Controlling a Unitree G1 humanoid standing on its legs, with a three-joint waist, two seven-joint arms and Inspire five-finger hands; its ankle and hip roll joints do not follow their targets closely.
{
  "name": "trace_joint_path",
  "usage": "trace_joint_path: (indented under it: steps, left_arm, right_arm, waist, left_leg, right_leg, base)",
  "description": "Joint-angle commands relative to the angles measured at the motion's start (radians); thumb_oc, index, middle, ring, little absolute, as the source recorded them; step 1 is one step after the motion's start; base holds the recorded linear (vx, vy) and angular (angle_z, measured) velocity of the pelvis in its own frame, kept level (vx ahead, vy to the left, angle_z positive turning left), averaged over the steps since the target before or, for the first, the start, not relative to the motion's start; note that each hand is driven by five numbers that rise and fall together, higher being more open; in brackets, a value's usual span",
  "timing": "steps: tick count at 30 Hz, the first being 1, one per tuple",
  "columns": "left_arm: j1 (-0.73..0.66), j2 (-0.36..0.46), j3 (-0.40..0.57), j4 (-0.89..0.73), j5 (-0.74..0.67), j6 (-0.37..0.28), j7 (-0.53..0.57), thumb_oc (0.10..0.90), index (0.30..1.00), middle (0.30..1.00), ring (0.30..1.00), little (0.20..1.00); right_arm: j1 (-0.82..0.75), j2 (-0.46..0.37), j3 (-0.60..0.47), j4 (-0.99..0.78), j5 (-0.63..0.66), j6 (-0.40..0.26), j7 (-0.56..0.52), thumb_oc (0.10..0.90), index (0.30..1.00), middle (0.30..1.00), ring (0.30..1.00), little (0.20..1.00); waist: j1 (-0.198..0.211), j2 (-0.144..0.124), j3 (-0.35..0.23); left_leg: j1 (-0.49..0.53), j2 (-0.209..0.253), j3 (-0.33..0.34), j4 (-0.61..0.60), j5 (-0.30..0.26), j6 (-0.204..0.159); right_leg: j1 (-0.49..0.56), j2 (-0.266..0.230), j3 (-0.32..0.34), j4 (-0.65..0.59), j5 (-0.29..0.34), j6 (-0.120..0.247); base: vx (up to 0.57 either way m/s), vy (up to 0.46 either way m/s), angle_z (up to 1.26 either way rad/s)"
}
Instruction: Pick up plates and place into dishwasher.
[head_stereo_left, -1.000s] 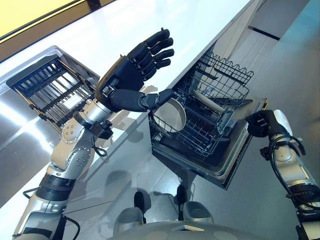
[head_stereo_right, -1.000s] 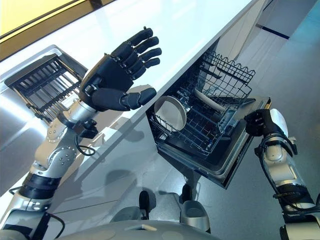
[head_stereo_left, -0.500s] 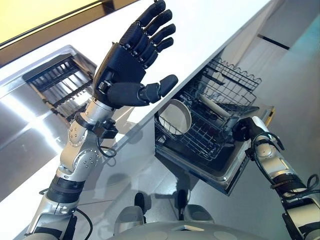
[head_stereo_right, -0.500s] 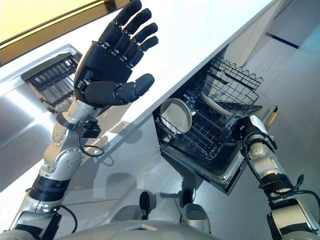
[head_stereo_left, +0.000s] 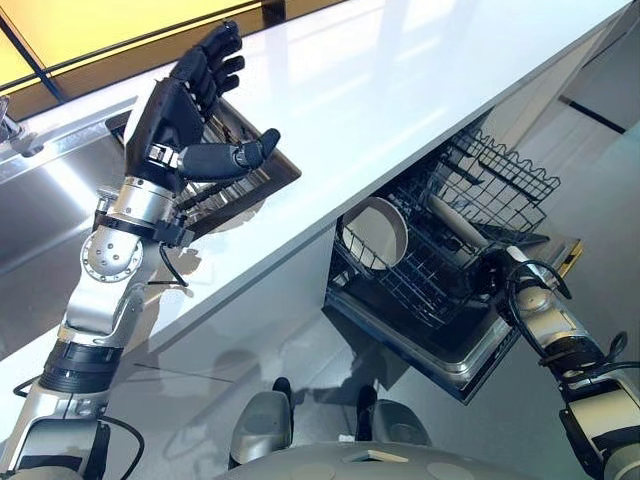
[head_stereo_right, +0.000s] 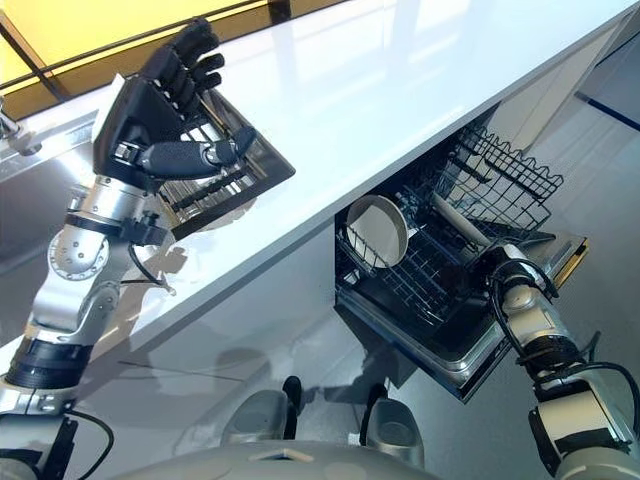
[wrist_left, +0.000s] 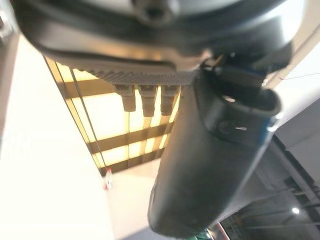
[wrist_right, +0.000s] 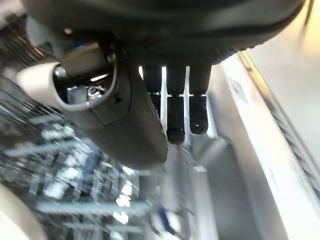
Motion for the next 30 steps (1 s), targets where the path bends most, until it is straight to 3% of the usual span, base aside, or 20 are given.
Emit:
trace_joint_path:
  steps: [1,7,16,23,30]
  left_arm:
    - [-0.073,0.029,0.057,-0.031,-0.008,-0.023,0.037,0.8,0.9,0.9,0.9,0.9]
    - [-0.073,0.014,0.055,0.01,-0.024,0.021,0.038,0.8,0.9,0.9,0.9,0.9]
    - [-0.098,0.014,0.022,0.01,-0.071,0.051,0.007,0.8,0.9,0.9,0.9,0.9]
    - [-0.121,-0.01,-0.005,0.009,-0.082,0.064,0.008,0.8,0.9,0.9,0.9,0.9]
    - [-0.137,-0.026,-0.032,-0.026,-0.106,0.073,0.014,0.8,0.9,0.9,0.9,0.9]
  right_arm:
    - [-0.113,-0.099,0.038,0.031,-0.046,0.011,0.01,0.1,0.3,0.3,0.3,0.2]
    - [-0.118,-0.093,0.059,0.154,-0.063,0.04,0.097,0.1,0.3,0.3,0.3,0.2]
    - [-0.126,-0.086,0.081,0.265,-0.061,-0.009,0.146,0.1,0.3,0.3,0.3,0.2]
    - [-0.146,-0.039,0.121,0.349,-0.107,0.055,0.221,0.1,0.3,0.3,0.3,0.2]
    - [-0.186,-0.011,0.133,0.426,-0.086,0.065,0.24,0.1,0.3,0.3,0.3,0.2]
  waist:
    - [-0.008,0.015,-0.051]
    - [0.0,0.011,-0.035]
    - [0.004,0.011,-0.021]
    - [0.01,0.023,-0.003]
    - [0.021,0.039,0.024]
  left_leg:
    - [-0.029,-0.035,0.01,0.106,-0.081,0.034]
    - [-0.039,-0.039,-0.001,0.136,-0.091,0.037]
    - [-0.043,-0.041,-0.005,0.16,-0.097,0.042]
    - [-0.075,-0.05,0.002,0.22,-0.124,0.055]
    - [-0.119,-0.064,-0.009,0.298,-0.155,0.072]
  right_leg:
    - [0.047,0.053,-0.051,0.114,-0.086,-0.072]
    - [0.047,0.049,-0.056,0.142,-0.097,-0.076]
    - [0.046,0.04,-0.046,0.157,-0.092,-0.07]
    - [0.017,0.029,-0.037,0.21,-0.104,-0.072]
    - [-0.034,0.012,-0.032,0.302,-0.128,-0.081]
  base:
    - [0.02,-0.002,0.05]
    - [0.02,-0.002,0.05]
    - [0.02,-0.001,0.04]
    - [0.0,0.005,0.0]
    - [-0.01,0.02,0.0]
